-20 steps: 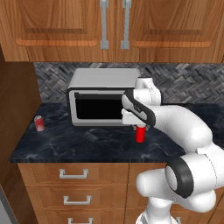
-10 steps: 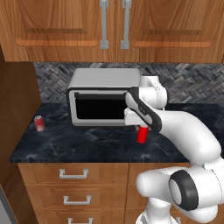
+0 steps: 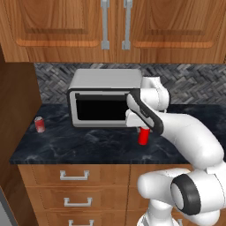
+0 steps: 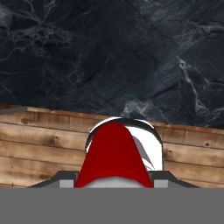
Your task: Four empty soda cans are scattered around the kitchen. Gather all the cans and cluster them next to the stove for recycling.
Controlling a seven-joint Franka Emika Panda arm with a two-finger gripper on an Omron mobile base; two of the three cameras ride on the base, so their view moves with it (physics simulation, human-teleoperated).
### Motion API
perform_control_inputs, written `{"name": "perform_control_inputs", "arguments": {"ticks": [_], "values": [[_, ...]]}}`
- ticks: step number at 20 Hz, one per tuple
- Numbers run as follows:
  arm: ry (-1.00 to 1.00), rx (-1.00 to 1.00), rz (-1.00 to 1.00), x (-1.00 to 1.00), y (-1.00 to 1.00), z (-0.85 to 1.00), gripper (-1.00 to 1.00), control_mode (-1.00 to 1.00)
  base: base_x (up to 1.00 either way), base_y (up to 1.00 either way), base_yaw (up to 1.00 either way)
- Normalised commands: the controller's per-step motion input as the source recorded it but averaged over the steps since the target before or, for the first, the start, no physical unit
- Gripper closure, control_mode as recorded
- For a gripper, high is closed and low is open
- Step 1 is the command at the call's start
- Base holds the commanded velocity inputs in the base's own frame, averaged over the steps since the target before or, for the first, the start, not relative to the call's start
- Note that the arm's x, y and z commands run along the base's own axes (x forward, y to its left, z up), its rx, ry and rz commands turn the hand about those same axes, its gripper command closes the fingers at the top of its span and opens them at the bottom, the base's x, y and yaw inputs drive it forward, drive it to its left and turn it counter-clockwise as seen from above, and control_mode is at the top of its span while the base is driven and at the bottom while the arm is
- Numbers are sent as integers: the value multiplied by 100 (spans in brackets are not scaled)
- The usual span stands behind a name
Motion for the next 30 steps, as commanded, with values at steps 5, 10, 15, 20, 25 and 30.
{"name": "perform_control_inputs", "arguments": {"ticks": [5,10,15,20,25,30], "values": [[0,0,0,0,0,0,100,100,-52,0,12],[0,0,0,0,0,0,100,100,-37,0,53],[0,0,0,0,0,0,100,100,-3,0,100],[0,0,0,0,0,0,100,100,-2,0,100],[0,0,0,0,0,0,100,100,-2,0,100],[0,0,0,0,0,0,100,100,-1,0,100]]}}
